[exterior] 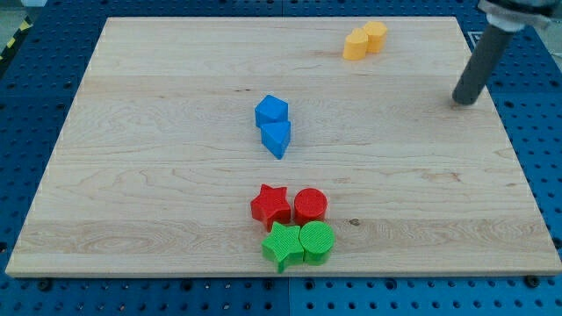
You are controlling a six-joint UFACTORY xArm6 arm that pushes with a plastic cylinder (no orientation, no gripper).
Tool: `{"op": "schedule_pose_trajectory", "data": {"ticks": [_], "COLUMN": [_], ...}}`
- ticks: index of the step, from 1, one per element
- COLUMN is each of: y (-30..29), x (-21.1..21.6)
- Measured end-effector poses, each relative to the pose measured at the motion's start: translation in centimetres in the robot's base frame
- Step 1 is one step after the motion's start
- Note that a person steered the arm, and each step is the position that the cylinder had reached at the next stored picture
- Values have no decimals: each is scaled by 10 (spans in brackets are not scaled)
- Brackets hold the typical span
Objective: Place the yellow heart to the right of the triangle
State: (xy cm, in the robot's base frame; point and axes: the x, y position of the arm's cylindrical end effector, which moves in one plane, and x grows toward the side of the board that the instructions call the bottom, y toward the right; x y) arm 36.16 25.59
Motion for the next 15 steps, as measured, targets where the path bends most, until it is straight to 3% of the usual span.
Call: {"op": "schedule_pose_trajectory", "data": {"ticks": [2,4,6,10,11,15], "y": [-17,-117,-124,-135,-140,-138], "x": [-109,-170,-135,-121,-91,-81]}}
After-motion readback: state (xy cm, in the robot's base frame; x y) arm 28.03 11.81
